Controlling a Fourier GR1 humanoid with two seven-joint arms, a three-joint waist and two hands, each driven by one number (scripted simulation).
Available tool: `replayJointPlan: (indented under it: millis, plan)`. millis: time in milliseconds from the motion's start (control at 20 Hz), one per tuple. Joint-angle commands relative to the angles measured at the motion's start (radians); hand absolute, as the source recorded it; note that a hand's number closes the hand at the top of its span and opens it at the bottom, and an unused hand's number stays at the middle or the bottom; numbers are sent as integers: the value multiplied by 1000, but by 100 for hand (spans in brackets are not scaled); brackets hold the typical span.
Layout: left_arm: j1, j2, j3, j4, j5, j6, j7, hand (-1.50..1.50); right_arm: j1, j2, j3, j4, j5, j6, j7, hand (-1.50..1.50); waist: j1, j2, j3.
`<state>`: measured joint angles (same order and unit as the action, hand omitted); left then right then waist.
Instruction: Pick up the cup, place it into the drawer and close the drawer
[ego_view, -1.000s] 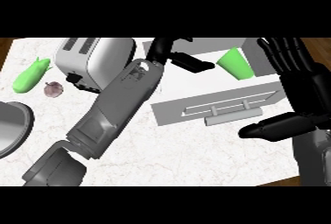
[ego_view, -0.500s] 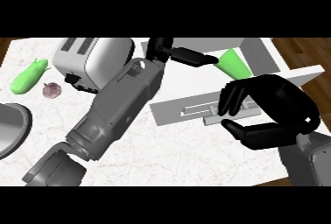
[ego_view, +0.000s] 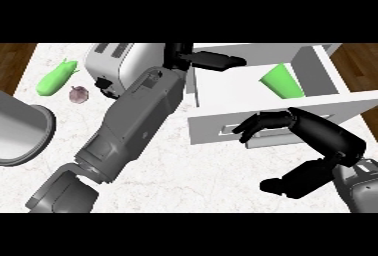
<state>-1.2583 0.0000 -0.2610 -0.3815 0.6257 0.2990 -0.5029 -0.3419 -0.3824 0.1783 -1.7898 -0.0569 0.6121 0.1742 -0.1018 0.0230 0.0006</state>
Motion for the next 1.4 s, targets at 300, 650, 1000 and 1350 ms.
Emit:
replayJointPlan:
  millis: [300,650,1000,1350]
  plan:
    - [101,11,25,-44,33,-61,-73,-150,68,42,164,275,453,-198,-145,-150,116,-17,0]
    - [197,60,29,-141,45,-111,-60,-150,-119,74,174,745,573,-266,-326,150,171,-18,1]
    - [285,136,34,-217,58,-196,-36,-150,-302,115,50,1081,566,-408,-525,150,206,-4,3]
    - [336,155,26,-279,61,-218,-20,-150,-514,36,-115,1253,507,-467,-570,150,252,11,5]
